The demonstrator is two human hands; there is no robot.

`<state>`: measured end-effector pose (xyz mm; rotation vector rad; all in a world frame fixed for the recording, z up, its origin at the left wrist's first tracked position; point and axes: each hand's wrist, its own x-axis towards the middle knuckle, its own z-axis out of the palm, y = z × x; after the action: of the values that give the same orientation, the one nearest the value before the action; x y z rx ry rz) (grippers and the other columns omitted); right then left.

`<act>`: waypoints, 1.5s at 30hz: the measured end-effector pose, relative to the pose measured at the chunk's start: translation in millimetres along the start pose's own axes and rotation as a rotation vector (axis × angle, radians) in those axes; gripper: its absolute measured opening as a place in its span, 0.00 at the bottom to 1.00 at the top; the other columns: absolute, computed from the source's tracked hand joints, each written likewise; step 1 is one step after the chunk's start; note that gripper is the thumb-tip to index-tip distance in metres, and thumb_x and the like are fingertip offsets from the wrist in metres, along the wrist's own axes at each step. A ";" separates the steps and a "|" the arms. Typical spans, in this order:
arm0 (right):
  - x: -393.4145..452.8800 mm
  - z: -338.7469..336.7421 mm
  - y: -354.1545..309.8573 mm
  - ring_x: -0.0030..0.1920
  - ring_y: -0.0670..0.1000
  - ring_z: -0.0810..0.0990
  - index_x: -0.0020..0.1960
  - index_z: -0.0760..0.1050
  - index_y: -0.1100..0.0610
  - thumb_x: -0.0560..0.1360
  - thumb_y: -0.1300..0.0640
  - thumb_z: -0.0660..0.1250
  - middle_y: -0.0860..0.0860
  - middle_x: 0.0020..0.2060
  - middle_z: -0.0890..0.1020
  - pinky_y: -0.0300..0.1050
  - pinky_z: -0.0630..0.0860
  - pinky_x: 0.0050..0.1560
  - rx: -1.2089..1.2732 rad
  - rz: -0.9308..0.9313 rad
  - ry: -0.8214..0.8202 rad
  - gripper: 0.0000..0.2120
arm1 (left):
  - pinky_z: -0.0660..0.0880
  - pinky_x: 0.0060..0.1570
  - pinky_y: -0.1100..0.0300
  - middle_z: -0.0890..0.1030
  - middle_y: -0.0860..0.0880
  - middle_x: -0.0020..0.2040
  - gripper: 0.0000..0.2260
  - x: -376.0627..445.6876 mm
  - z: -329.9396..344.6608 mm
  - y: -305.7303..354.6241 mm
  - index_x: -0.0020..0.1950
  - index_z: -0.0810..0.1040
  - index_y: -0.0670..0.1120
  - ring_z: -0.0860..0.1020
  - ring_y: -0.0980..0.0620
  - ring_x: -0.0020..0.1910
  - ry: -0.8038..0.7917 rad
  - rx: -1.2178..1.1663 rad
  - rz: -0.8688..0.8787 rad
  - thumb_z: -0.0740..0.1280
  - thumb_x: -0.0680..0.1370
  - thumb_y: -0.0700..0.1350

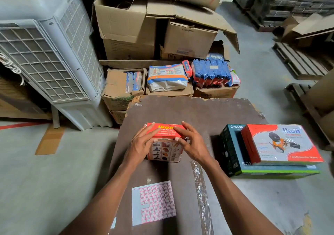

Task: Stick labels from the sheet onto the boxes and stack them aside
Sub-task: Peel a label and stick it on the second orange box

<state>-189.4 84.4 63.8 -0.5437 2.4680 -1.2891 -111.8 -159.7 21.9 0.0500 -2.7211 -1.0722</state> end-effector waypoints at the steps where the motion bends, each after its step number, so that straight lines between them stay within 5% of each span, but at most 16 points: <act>1: -1.2 1.3 0.0 0.77 0.55 0.64 0.74 0.72 0.42 0.80 0.45 0.68 0.47 0.80 0.61 0.64 0.74 0.69 -0.019 -0.005 0.002 0.23 | 0.69 0.73 0.41 0.66 0.58 0.78 0.23 -0.1 0.4 0.2 0.75 0.72 0.62 0.61 0.51 0.79 0.010 0.009 -0.008 0.67 0.82 0.43; 7: -11.8 10.4 8.4 0.80 0.58 0.57 0.76 0.68 0.38 0.82 0.42 0.63 0.46 0.80 0.61 0.62 0.59 0.76 -0.361 -0.170 0.096 0.22 | 0.69 0.73 0.46 0.70 0.58 0.76 0.23 -6.0 2.0 4.6 0.72 0.75 0.61 0.65 0.52 0.77 0.079 -0.023 -0.026 0.70 0.80 0.40; 12: -14.4 18.6 18.5 0.75 0.57 0.70 0.77 0.66 0.37 0.80 0.52 0.70 0.47 0.78 0.67 0.62 0.74 0.68 -0.389 -0.242 0.133 0.29 | 0.69 0.72 0.42 0.72 0.56 0.74 0.23 -6.2 3.1 6.8 0.70 0.77 0.60 0.65 0.49 0.77 0.090 0.029 -0.015 0.72 0.78 0.40; 17: -19.0 21.3 16.0 0.74 0.57 0.71 0.76 0.68 0.38 0.77 0.55 0.74 0.47 0.78 0.67 0.59 0.78 0.64 -0.369 -0.246 0.161 0.31 | 0.68 0.68 0.41 0.70 0.54 0.76 0.24 -1.5 -0.1 7.5 0.71 0.76 0.59 0.64 0.43 0.78 0.079 0.179 0.126 0.73 0.78 0.41; 21: -16.4 23.7 18.5 0.74 0.56 0.71 0.75 0.69 0.38 0.77 0.57 0.74 0.47 0.77 0.68 0.59 0.79 0.63 -0.346 -0.250 0.169 0.31 | 0.65 0.70 0.41 0.67 0.53 0.79 0.22 0.1 4.1 10.1 0.73 0.73 0.60 0.59 0.43 0.80 0.018 0.251 0.201 0.69 0.80 0.45; 24: -17.1 24.6 20.6 0.74 0.56 0.71 0.75 0.70 0.39 0.77 0.58 0.73 0.47 0.78 0.68 0.58 0.80 0.63 -0.361 -0.263 0.180 0.30 | 0.69 0.69 0.40 0.69 0.54 0.77 0.25 -0.8 6.7 9.2 0.72 0.76 0.61 0.61 0.46 0.80 0.021 0.189 0.137 0.71 0.79 0.39; 29: -20.6 24.8 19.9 0.75 0.57 0.69 0.77 0.66 0.38 0.82 0.47 0.66 0.46 0.79 0.65 0.59 0.76 0.67 -0.405 -0.295 0.172 0.24 | 0.70 0.70 0.40 0.73 0.54 0.75 0.26 -0.5 9.2 12.0 0.69 0.78 0.59 0.63 0.47 0.78 0.078 0.122 0.108 0.72 0.76 0.35; 33: -24.4 29.6 21.0 0.75 0.62 0.66 0.77 0.68 0.44 0.73 0.59 0.75 0.53 0.78 0.67 0.62 0.72 0.69 -0.498 -0.269 0.243 0.36 | 0.69 0.69 0.42 0.75 0.57 0.73 0.23 3.7 9.0 20.2 0.65 0.81 0.61 0.65 0.50 0.76 0.087 0.126 0.032 0.74 0.75 0.38; 39: -61.9 64.6 9.6 0.64 0.59 0.70 0.68 0.78 0.52 0.73 0.59 0.72 0.56 0.64 0.75 0.54 0.76 0.59 -0.409 -0.258 0.427 0.24 | 0.71 0.69 0.39 0.77 0.55 0.71 0.19 7.8 8.0 20.4 0.63 0.83 0.57 0.66 0.48 0.76 0.069 0.036 -0.031 0.73 0.76 0.39; 45: -88.8 127.5 37.2 0.55 0.52 0.73 0.59 0.80 0.51 0.73 0.59 0.72 0.50 0.57 0.78 0.48 0.77 0.51 -0.363 -0.084 0.142 0.14 | 0.72 0.69 0.39 0.77 0.54 0.71 0.19 4.1 9.0 23.0 0.64 0.82 0.56 0.65 0.47 0.77 0.073 -0.002 -0.045 0.72 0.76 0.38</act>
<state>-63.1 53.8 -29.2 -0.6676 2.8478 -0.9372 -116.7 -137.3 31.8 0.1480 -2.6661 -1.0636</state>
